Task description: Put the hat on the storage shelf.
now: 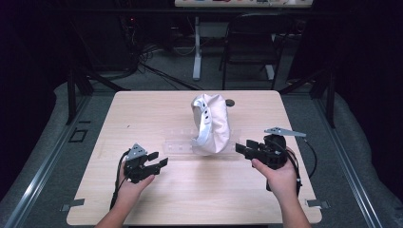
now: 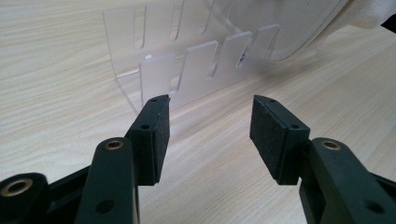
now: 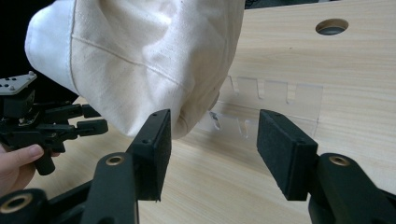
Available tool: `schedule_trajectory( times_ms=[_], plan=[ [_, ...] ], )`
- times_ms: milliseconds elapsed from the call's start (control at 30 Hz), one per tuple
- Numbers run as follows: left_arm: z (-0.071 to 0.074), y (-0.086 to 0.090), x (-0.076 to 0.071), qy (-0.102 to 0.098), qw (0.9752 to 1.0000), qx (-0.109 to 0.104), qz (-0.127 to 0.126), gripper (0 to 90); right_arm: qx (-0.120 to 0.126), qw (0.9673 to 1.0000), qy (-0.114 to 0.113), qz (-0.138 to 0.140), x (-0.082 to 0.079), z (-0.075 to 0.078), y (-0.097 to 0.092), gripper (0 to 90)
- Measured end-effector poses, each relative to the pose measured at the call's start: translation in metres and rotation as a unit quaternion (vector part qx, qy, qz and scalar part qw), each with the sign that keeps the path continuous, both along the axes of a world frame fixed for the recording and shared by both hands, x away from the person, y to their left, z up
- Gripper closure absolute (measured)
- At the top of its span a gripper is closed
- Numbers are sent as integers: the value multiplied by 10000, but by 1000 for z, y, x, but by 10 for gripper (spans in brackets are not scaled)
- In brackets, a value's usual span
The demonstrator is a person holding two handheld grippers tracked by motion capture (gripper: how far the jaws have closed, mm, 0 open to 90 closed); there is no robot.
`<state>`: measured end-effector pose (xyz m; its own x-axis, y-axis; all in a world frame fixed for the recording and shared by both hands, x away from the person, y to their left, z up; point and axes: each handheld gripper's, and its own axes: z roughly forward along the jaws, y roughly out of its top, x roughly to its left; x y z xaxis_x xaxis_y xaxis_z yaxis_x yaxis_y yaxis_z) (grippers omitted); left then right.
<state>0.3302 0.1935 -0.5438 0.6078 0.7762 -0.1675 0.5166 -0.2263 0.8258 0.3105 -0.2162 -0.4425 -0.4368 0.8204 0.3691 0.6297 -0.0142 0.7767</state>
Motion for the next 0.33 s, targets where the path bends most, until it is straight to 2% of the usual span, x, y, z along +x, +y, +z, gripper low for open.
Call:
schedule_trajectory(
  times_ms=[200, 333],
  plan=[
    [0, -4, -2, -27, 9999, 54, -86, 481, 40, 9999, -41, -137, -6, -10, -7, 448],
    [0, -13, -4, -63, 9998, 57, -195, 481, 129, 9997, -92, -188, -9, -14, -11, 443]
  ],
)
